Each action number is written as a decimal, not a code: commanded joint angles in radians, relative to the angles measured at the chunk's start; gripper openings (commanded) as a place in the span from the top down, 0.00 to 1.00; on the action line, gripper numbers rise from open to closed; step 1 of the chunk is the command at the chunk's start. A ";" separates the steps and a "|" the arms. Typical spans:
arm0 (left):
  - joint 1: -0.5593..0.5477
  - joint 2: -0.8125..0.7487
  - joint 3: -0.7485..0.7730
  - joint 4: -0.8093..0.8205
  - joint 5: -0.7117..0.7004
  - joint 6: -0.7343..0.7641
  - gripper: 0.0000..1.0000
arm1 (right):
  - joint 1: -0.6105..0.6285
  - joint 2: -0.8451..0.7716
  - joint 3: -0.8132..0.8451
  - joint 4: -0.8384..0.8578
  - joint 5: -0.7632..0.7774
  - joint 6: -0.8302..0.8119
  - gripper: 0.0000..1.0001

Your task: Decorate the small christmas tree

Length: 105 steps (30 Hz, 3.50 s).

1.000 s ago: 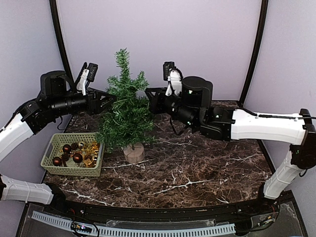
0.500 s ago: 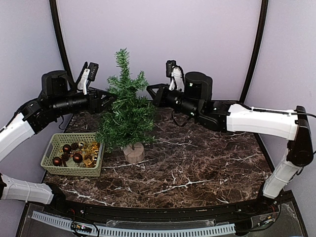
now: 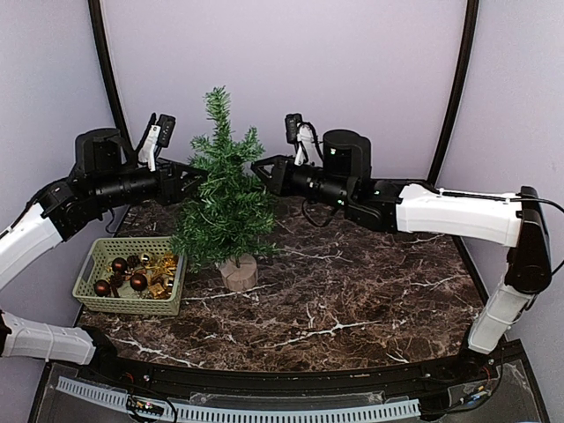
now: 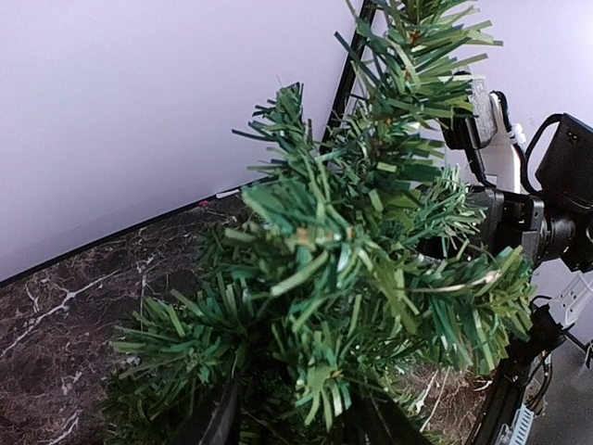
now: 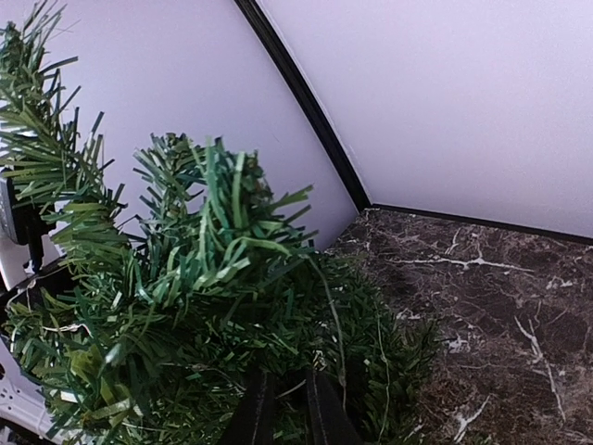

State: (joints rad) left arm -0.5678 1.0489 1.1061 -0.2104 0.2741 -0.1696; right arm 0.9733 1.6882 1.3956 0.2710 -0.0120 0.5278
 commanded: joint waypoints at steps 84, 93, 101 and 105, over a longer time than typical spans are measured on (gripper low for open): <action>-0.002 -0.351 -0.712 0.337 0.117 -0.320 0.64 | 0.247 -0.071 -0.549 0.406 0.352 -0.021 0.56; -0.003 -0.323 -0.704 0.343 0.098 -0.319 0.93 | 0.237 -0.051 -0.516 0.402 0.335 -0.039 0.93; -0.003 -0.251 -0.689 0.420 0.111 -0.314 1.00 | 0.237 -0.127 -0.559 0.376 0.401 -0.063 1.00; -0.002 -0.171 -0.671 0.477 0.136 -0.304 1.00 | 0.237 -0.182 -0.589 0.342 0.451 -0.079 1.00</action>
State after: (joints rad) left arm -0.5678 0.8249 0.3923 0.1646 0.3782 -0.4961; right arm 1.2144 1.5814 0.8326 0.6224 0.3649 0.4759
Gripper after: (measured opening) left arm 0.024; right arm 0.009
